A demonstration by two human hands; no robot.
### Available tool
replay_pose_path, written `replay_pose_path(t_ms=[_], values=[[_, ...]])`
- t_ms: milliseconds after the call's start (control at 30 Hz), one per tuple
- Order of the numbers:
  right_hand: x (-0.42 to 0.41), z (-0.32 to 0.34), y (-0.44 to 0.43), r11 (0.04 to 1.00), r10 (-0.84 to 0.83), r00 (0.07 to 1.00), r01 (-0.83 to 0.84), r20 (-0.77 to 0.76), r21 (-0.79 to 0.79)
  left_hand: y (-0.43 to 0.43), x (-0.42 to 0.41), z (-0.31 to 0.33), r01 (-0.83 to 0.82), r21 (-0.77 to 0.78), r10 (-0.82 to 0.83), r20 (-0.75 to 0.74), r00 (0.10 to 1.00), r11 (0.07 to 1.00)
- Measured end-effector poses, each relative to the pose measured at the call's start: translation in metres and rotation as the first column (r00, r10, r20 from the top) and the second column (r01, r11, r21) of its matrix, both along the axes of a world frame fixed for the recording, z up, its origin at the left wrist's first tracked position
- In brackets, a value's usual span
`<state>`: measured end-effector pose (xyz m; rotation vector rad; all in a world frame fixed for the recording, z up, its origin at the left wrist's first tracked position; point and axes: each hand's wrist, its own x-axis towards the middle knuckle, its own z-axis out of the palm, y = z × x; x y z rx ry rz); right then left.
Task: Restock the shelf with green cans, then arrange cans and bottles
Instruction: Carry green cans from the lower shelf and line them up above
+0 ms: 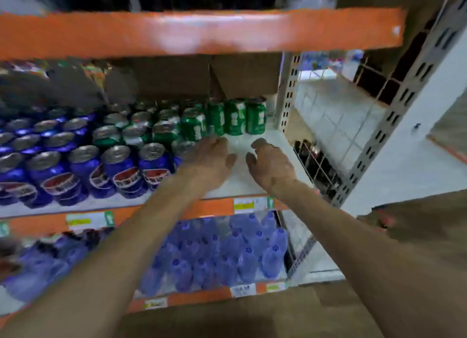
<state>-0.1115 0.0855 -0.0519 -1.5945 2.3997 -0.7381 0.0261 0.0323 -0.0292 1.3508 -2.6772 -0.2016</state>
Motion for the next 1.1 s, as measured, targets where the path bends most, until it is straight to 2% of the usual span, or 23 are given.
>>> replay_pose_path(t_ms=[100,200,367,533,700,867,933,1100], values=[[-0.012,-0.023,-0.033,0.997,0.018,0.998,-0.022,-0.059,-0.076,-0.020,0.003,-0.005,0.012,-0.110,-0.012,0.001,1.000,0.994],[-0.023,-0.035,-0.060,0.992,-0.019,0.999,0.014,-0.037,-0.124,-0.041,-0.006,-0.008,-0.003,-0.190,0.005,0.010,1.000,0.982],[-0.043,-0.055,-0.090,0.984,-0.046,0.999,0.046,0.008,-0.173,-0.065,-0.029,-0.004,-0.052,-0.141,0.072,0.136,0.988,0.989],[-0.065,-0.059,-0.103,0.984,-0.086,0.996,0.091,0.037,-0.155,-0.093,-0.055,0.001,-0.049,-0.076,0.059,0.138,0.989,0.996],[-0.094,-0.041,-0.130,0.976,-0.084,0.991,0.103,0.104,-0.193,-0.129,-0.105,0.008,-0.029,-0.087,0.042,0.154,0.987,0.996],[-0.111,-0.039,-0.156,0.964,-0.135,0.978,0.166,0.156,-0.209,-0.149,-0.136,0.006,-0.058,-0.038,0.065,0.241,0.968,0.998],[-0.110,-0.041,-0.163,0.958,-0.151,0.971,0.190,0.187,-0.213,-0.151,-0.139,0.002,-0.089,-0.017,0.090,0.218,0.972,0.996],[-0.114,-0.040,-0.178,0.948,-0.099,0.952,0.179,0.289,-0.264,-0.150,-0.140,-0.006,-0.079,0.007,0.078,0.041,0.996,0.997]])
